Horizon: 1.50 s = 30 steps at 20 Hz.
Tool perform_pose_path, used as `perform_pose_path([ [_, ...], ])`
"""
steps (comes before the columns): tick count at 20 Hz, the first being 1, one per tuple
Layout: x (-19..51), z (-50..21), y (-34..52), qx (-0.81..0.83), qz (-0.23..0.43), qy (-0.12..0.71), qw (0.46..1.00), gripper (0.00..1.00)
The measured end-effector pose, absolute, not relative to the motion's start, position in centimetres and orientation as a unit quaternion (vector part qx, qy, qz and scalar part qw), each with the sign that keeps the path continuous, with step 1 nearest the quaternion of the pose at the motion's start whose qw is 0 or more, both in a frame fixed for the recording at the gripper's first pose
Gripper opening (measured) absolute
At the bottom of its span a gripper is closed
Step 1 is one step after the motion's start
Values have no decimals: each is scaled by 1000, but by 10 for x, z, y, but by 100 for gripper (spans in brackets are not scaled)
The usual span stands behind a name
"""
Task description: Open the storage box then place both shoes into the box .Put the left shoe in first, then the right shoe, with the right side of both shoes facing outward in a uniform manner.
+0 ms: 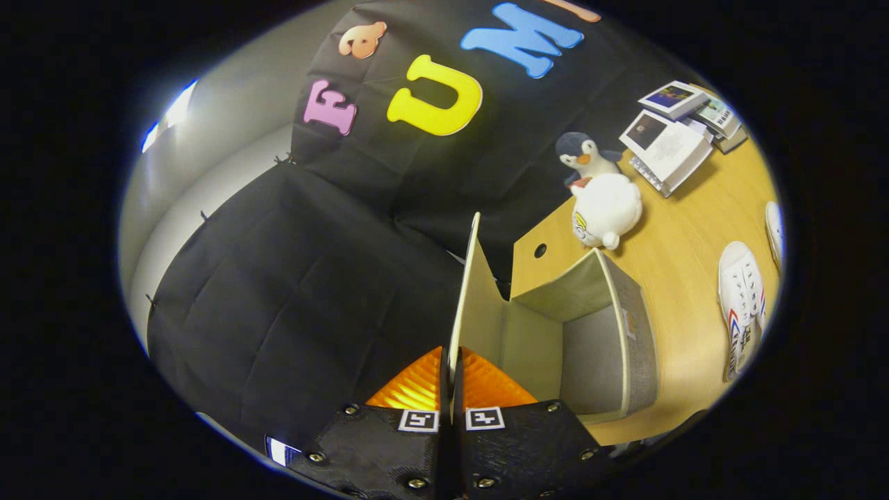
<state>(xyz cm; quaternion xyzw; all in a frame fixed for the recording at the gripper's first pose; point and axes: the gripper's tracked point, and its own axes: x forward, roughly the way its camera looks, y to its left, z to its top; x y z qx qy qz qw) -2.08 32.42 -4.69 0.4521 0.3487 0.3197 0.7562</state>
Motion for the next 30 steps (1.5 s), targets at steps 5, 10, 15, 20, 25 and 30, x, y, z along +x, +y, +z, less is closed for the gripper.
perform_pose_path([
  [5,-25,-30,378,426,348,353,757,0],
  [10,-35,-28,433,400,365,359,760,0],
  [15,-50,-25,488,356,410,356,761,9],
  [20,-49,-13,496,306,431,314,788,97],
  [25,-23,-22,447,260,394,275,838,97],
  [30,0,-31,375,191,348,233,888,97],
])
